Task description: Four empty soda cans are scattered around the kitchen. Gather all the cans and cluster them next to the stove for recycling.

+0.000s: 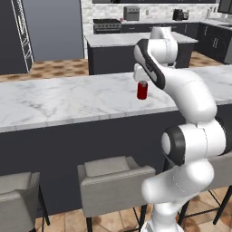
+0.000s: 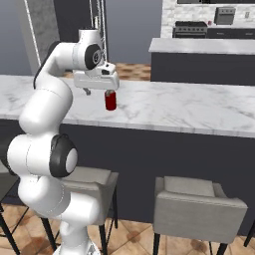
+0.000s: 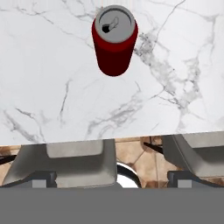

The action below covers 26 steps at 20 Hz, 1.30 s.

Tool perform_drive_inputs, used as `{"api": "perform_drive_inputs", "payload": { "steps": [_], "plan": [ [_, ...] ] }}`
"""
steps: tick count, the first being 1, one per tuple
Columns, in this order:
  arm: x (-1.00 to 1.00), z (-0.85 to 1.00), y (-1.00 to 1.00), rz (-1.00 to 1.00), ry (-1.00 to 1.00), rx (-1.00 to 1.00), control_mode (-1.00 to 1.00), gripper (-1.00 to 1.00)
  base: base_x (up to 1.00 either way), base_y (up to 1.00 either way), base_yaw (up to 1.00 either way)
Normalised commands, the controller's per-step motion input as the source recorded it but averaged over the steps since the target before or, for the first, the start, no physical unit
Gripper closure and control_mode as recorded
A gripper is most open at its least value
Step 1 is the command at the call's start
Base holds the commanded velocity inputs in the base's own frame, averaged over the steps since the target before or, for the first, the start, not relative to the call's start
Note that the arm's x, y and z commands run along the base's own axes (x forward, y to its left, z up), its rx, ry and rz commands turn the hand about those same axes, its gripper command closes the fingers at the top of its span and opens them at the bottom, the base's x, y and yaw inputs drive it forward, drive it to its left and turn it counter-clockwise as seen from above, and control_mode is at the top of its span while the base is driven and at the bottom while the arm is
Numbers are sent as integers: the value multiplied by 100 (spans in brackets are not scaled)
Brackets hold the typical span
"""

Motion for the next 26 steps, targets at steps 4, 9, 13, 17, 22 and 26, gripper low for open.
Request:
{"api": "perform_drive_inputs", "payload": {
  "steps": [4, 9, 13, 17, 22, 26],
  "plan": [
    [27, -13, 0, 0, 0, 0, -100, -100, 0, 0, 0],
    [25, -8, 0, 0, 0, 0, -100, -100, 0, 0, 0],
    [23, -2, 0, 0, 0, 0, -100, -100, 0, 0, 0],
    [28, -3, 0, 0, 0, 0, -100, -100, 0, 0, 0],
    [22, -8, -2, 0, 0, 0, -100, -100, 0, 0, 0],
    [18, -12, -1, 0, 0, 0, -100, -100, 0, 0, 0]
  ]
}}
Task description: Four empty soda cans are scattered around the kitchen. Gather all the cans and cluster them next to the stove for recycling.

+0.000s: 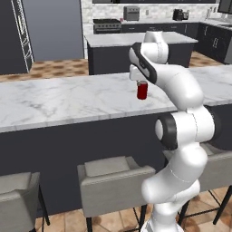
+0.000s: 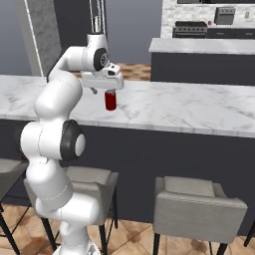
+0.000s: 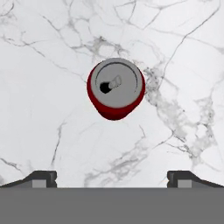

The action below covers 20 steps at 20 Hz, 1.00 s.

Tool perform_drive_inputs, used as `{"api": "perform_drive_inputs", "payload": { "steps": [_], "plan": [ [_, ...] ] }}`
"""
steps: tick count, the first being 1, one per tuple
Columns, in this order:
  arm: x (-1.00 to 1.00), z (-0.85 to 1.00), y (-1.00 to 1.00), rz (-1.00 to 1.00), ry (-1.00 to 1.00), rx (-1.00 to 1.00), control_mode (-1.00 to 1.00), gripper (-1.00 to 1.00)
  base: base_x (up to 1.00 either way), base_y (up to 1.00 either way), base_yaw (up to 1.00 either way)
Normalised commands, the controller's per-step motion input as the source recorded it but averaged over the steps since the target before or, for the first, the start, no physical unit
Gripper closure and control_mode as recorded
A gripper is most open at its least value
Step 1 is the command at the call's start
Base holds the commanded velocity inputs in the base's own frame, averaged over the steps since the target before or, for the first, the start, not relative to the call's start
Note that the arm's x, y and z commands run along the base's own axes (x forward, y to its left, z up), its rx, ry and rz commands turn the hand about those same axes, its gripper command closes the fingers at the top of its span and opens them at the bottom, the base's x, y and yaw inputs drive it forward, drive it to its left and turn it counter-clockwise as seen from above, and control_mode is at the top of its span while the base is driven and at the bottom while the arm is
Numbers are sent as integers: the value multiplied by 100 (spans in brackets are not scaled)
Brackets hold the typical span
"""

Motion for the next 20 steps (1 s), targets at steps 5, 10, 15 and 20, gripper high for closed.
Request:
{"api": "perform_drive_inputs", "payload": {
  "steps": [5, 10, 15, 20],
  "plan": [
    [16, -10, -1, 0, 0, 0, -100, -100, 0, 0, 0],
    [19, -8, 0, 0, 0, 0, -100, -100, 0, 0, 0],
    [23, -6, 0, 0, 0, 0, -100, -100, 0, 0, 0],
    [21, -4, -1, 0, 1, 0, -100, -100, 0, 0, 0]
  ]
}}
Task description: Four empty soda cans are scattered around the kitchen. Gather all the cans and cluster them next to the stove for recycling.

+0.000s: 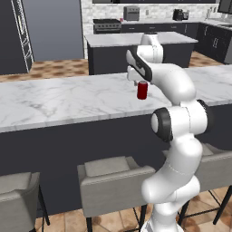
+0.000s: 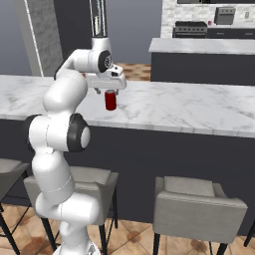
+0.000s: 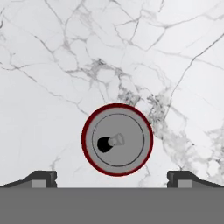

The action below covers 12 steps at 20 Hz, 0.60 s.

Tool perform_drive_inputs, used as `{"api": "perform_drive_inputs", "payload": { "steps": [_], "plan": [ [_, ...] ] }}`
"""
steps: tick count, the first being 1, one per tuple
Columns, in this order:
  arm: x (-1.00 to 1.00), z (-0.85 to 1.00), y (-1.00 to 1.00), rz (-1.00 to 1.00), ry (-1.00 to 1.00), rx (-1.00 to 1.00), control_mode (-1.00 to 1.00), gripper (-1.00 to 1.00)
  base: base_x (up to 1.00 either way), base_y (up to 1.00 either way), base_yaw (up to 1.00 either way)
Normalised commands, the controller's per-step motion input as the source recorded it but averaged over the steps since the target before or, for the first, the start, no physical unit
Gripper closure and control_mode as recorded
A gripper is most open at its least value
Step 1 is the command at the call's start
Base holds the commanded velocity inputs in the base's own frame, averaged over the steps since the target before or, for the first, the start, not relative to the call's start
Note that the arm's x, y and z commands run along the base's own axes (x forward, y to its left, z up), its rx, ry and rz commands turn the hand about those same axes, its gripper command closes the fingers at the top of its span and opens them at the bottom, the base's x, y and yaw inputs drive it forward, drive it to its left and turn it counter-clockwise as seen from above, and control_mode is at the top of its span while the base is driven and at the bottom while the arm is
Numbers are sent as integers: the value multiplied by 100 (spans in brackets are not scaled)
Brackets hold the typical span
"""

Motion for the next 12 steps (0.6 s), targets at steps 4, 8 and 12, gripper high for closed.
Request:
{"api": "perform_drive_inputs", "payload": {
  "steps": [4, 8, 12],
  "plan": [
    [19, -1, 0, 0, 0, 0, -100, -100, 0, 0, 0],
    [15, 0, 0, 0, 0, 0, -100, -100, 0, 0, 0],
    [2, -2, 0, 0, 0, 0, -100, -100, 0, 0, 0]
  ]
}}
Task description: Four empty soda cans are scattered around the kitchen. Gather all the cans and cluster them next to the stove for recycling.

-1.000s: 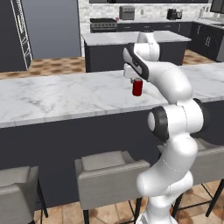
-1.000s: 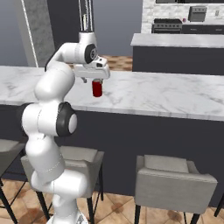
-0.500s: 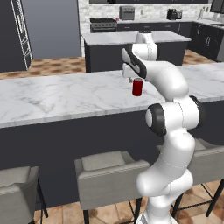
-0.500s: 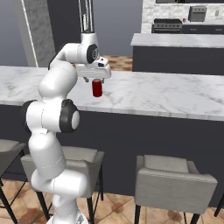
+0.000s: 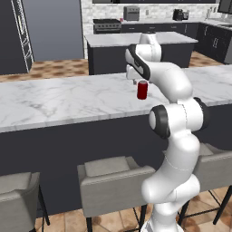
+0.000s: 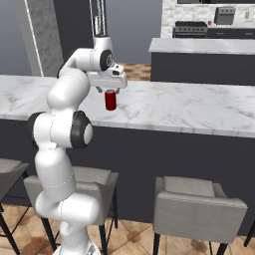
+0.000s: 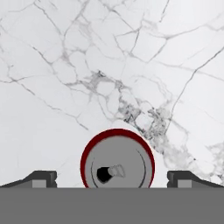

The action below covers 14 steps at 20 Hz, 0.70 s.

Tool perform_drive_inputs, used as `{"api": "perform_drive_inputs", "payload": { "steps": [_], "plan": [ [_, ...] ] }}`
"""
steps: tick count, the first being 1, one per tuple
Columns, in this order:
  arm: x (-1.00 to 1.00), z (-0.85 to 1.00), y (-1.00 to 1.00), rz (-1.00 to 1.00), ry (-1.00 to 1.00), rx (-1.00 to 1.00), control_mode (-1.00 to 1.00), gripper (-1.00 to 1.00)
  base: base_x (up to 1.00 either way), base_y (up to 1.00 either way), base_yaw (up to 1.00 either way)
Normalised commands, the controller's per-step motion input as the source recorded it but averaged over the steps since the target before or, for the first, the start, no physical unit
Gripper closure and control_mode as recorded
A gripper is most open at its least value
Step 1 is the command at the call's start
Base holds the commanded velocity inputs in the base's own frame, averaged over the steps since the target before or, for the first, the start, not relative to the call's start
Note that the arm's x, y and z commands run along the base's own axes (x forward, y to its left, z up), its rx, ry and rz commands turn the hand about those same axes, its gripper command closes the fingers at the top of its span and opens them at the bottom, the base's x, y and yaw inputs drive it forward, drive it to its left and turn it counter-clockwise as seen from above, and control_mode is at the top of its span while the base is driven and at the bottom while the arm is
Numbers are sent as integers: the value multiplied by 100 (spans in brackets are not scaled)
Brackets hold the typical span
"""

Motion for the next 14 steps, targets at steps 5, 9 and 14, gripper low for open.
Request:
{"api": "perform_drive_inputs", "payload": {
  "steps": [5, 9, 14],
  "plan": [
    [2, -3, 0, 0, 1, 0, -100, -100, 0, 0, 0],
    [0, -5, 0, 0, 0, 0, -100, -100, 0, 0, 0],
    [2, -10, 0, 0, 0, 0, -100, -100, 0, 0, 0]
  ]
}}
